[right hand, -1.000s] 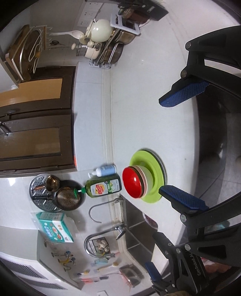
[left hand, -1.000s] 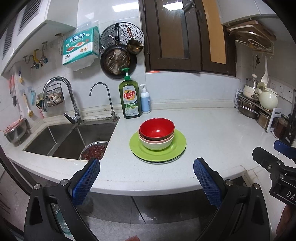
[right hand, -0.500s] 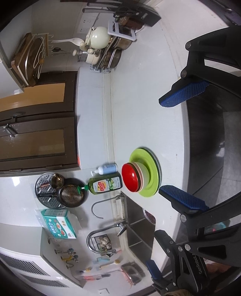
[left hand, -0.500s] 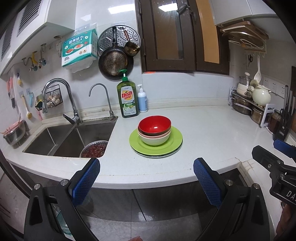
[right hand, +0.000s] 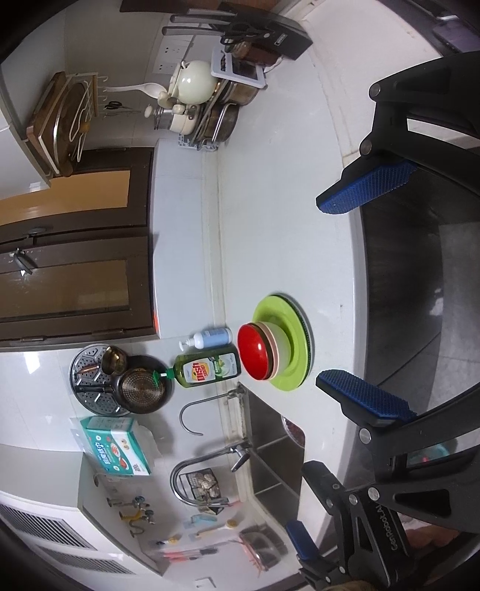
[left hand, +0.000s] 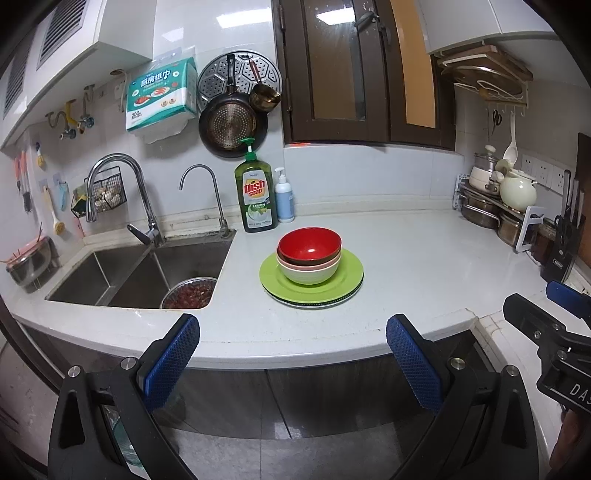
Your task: Organize plates and bowls
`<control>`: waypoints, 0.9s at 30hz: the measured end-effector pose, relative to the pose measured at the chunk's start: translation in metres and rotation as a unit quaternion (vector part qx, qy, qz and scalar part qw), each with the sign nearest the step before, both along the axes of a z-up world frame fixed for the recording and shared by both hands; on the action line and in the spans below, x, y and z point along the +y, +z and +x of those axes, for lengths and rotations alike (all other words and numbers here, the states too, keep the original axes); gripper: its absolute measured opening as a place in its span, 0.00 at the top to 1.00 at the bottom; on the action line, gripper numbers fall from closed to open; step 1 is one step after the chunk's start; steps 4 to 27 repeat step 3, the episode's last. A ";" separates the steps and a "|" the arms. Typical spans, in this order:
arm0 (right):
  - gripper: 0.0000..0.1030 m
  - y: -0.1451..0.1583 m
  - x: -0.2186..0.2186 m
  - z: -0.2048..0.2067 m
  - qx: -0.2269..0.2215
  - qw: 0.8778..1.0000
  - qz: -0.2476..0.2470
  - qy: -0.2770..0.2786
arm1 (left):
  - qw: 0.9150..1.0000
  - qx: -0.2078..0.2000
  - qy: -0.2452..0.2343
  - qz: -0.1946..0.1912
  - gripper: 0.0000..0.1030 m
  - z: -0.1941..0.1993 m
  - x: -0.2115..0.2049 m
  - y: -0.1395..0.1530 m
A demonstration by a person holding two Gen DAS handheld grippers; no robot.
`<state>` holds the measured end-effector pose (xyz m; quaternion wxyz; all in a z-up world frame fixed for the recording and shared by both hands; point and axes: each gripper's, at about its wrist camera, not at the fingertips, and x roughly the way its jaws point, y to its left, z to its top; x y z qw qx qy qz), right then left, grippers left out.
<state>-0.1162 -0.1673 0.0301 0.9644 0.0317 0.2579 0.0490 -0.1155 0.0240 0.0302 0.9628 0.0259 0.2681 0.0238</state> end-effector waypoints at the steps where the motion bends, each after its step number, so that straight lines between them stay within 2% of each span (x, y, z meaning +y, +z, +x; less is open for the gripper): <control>1: 0.15 0.000 -0.001 -0.001 0.000 1.000 0.000 0.000 | 1.000 0.000 0.000 -0.001 0.00 0.000 0.001 0.000; 27: 0.15 0.000 -0.001 -0.002 0.000 1.000 0.000 -0.002 | 1.000 0.001 -0.004 -0.003 0.00 -0.001 0.002 0.001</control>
